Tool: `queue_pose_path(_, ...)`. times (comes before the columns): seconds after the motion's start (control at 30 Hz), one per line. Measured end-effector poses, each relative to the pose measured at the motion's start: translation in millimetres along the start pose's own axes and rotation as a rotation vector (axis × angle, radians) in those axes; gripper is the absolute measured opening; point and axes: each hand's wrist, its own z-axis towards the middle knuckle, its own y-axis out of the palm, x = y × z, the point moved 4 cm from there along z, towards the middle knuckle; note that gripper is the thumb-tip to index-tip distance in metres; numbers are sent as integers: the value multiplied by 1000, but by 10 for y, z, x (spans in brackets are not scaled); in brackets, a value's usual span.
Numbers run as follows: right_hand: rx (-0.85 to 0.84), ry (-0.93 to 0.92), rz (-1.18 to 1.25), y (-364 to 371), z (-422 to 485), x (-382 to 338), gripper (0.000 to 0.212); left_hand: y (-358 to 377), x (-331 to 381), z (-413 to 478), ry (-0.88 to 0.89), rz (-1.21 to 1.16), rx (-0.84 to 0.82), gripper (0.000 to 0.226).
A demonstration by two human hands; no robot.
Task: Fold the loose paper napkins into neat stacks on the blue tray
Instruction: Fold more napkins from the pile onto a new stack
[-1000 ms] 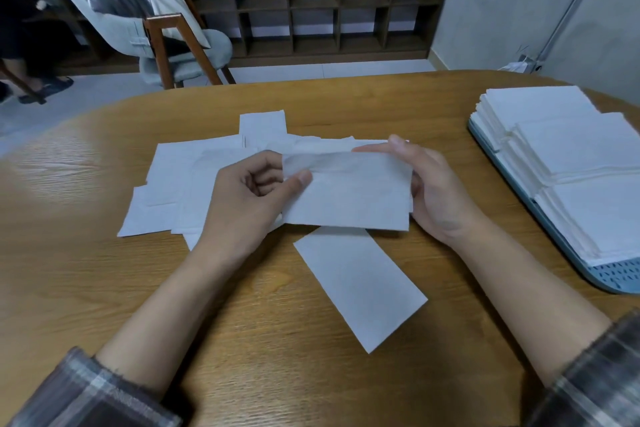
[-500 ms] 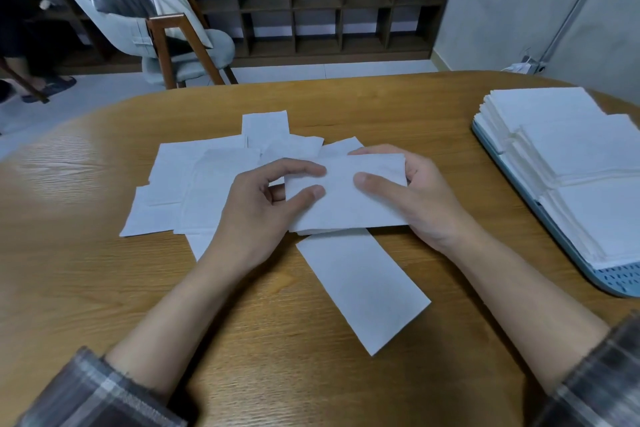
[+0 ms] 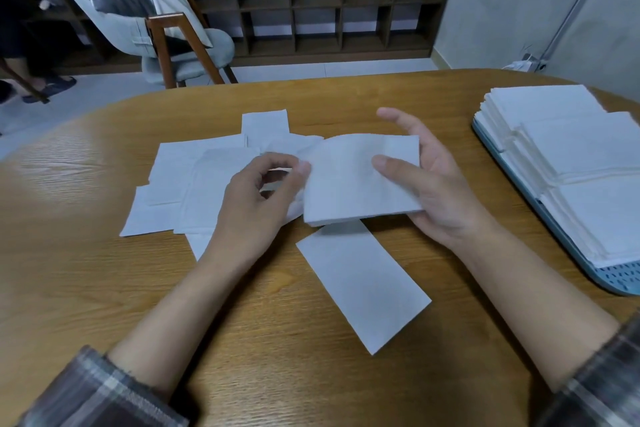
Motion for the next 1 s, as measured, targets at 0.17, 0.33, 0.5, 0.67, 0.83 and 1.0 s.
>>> queue_pose_path(0.17,72,-94,-470,-6,24,55,55,94,117,-65,-72,-219,-245,43)
queue_pose_path(0.33,6,-95,-378,22,18,63,50,72,41,-20,77,-88,-191,33)
queue_pose_path(0.5,-81,-78,-436,-23,32,62,25,54,-24,5,111,-19,-135,17)
queue_pose_path(0.67,205,-101,-563,-186,83,56,32,127,-7,-44,375,379,-237,27)
queue_pose_path(0.83,269,-111,-580,-215,78,45,32,297,-69,-148,414,495,-569,35)
queue_pose_path(1.0,258,-92,-596,-172,63,41,32,301,-61,-149,381,558,-572,34)
